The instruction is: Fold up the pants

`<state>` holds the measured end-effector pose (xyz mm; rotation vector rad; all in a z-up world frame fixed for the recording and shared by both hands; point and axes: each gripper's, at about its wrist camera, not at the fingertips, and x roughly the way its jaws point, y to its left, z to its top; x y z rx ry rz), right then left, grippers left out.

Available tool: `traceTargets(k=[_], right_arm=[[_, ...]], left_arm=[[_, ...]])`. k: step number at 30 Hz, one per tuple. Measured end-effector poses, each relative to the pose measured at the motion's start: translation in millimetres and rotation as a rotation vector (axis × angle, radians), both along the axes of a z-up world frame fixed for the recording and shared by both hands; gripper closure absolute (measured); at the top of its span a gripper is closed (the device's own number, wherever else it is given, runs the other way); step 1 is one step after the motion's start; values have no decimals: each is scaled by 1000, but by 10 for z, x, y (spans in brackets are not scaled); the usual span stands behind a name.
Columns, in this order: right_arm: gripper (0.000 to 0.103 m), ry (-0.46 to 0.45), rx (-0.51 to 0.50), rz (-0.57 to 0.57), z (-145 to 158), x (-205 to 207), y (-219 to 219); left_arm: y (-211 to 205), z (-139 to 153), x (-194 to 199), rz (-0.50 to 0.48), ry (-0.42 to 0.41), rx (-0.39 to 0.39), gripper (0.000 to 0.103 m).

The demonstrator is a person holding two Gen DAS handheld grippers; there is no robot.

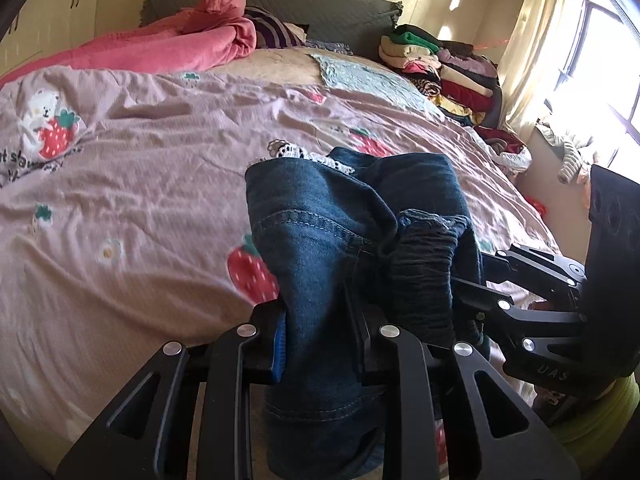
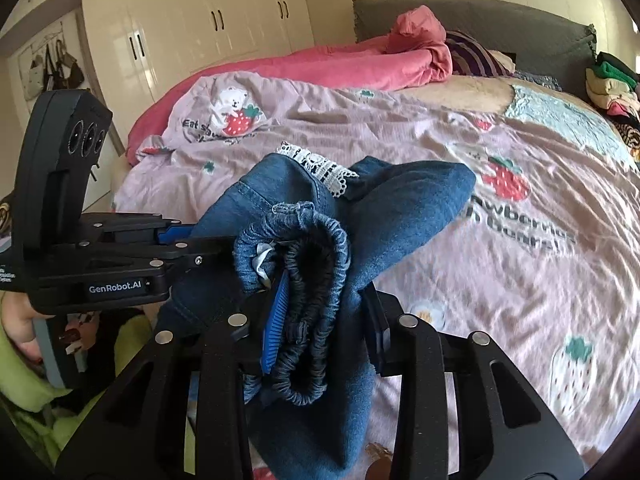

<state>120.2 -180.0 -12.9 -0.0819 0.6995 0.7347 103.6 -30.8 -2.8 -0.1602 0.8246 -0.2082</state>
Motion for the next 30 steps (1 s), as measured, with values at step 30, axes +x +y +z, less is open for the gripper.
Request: traceTargets(k=[30], right_arm=[[76, 59, -12, -45, -187, 617, 139]], left_arm=[[152, -205, 656, 29, 48, 9, 80]])
